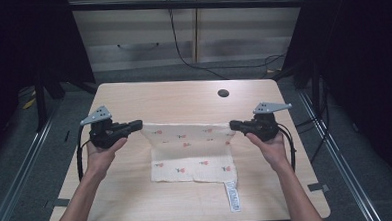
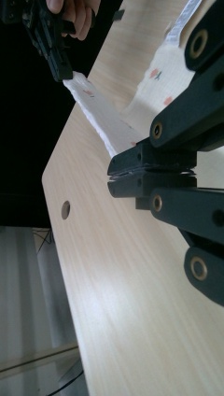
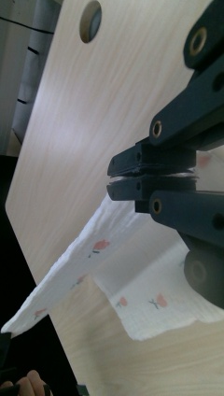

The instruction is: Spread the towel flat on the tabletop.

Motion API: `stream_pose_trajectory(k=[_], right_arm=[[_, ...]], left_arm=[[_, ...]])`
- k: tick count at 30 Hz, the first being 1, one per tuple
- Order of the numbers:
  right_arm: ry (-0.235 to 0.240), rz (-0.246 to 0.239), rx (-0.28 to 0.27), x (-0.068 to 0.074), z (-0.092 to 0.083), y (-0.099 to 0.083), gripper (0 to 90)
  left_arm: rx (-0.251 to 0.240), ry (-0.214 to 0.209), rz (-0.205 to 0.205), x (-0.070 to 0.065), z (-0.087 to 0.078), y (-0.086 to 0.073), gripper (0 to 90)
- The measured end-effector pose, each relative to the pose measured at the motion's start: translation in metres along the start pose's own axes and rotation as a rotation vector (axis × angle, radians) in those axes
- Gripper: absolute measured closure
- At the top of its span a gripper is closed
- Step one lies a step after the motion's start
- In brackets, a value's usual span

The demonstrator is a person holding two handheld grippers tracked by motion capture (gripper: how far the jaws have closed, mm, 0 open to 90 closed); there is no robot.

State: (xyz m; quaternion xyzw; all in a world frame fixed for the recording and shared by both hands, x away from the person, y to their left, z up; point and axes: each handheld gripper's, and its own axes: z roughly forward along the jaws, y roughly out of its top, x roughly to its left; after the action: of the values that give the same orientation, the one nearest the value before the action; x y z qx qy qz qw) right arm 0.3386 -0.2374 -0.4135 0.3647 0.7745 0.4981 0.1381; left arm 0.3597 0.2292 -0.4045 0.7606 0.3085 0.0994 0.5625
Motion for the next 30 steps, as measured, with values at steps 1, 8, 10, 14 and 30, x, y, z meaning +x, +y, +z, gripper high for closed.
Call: stream_pose_trajectory(k=[1, 8, 10, 14, 30], right_arm=[[0.003, -0.002, 0.009, 0.002, -0.001, -0.003, 87.1], [0.018, -0.013, 0.072, 0.013, -0.003, -0.024, 87.1], [0.022, -0.019, 0.083, 0.017, -0.004, -0.029, 87.1], [0.029, -0.034, 0.115, 0.027, -0.006, -0.037, 86.9], [0.077, -0.020, 0.193, 0.040, -0.001, -0.076, 86.8]], left_arm=[[0.014, -0.002, 0.008, -0.002, 0.000, -0.003, 88.7], [0.097, -0.012, 0.029, -0.008, 0.001, -0.029, 88.6], [0.101, -0.016, 0.021, -0.012, -0.001, -0.034, 88.7], [0.122, -0.019, 0.047, -0.020, -0.006, -0.039, 88.6], [0.252, -0.063, 0.042, -0.032, -0.005, -0.083, 88.6]])
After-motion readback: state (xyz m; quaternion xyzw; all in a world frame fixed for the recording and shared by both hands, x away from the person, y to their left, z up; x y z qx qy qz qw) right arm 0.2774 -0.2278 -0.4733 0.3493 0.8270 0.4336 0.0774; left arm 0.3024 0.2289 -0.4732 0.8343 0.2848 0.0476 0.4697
